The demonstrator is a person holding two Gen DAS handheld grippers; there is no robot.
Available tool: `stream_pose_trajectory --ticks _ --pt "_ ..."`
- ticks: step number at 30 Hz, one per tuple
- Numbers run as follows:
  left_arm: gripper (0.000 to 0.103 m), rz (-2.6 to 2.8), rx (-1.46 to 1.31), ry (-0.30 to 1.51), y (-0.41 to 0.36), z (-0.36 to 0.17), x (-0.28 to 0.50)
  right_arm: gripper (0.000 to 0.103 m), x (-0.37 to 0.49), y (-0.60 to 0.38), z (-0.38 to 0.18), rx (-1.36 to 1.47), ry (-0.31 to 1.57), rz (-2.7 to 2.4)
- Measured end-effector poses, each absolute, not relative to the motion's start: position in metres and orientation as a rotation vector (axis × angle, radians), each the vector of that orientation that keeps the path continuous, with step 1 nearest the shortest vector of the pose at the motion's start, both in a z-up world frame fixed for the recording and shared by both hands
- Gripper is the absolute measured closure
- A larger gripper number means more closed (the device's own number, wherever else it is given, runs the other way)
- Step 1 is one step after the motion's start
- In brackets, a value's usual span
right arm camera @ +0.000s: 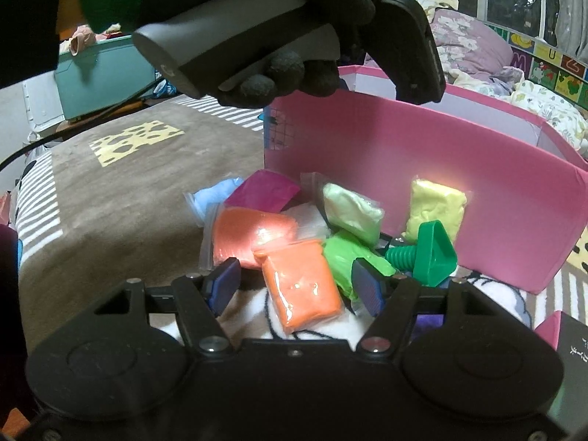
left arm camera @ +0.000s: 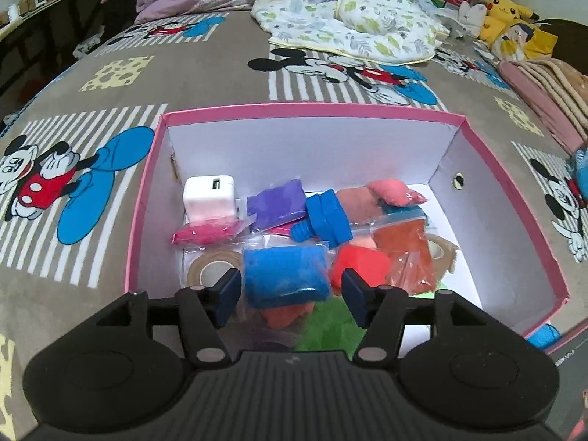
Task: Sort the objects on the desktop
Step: 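Lower the right gripper onto the orange clay packet and close it while the left gripper withdraws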
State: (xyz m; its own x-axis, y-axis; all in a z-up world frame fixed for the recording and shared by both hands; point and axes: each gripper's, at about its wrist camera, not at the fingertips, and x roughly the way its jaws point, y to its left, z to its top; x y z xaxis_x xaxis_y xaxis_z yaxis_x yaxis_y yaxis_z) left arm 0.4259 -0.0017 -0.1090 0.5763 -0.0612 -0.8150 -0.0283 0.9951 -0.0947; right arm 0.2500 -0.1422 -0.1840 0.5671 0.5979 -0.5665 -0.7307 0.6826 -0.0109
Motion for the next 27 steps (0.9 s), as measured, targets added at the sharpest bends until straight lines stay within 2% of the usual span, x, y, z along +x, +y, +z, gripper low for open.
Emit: stream_pose_trajectory --ticks 6,14,21,27 --pt "0.039 0.008 -0.038 0.882 -0.005 -0.094 0.407 0.036 0.248 -0.144 -0.183 -0.258 0.562 0.809" --pt "0.039 -0.006 -0.001 0.754 0.007 -0.07 0.335 0.038 0.248 -0.151 -0.178 -0.228 0.554 0.811" --pt "0.039 -0.057 -0.044 0.677 0.015 -0.068 0.269 0.04 0.251 -0.149 -0.185 -0.23 0.585 0.816" --pt "0.039 -0.086 0.105 0.625 0.001 -0.083 0.229 0.04 0.256 -0.15 -0.188 -0.196 0.605 0.83"
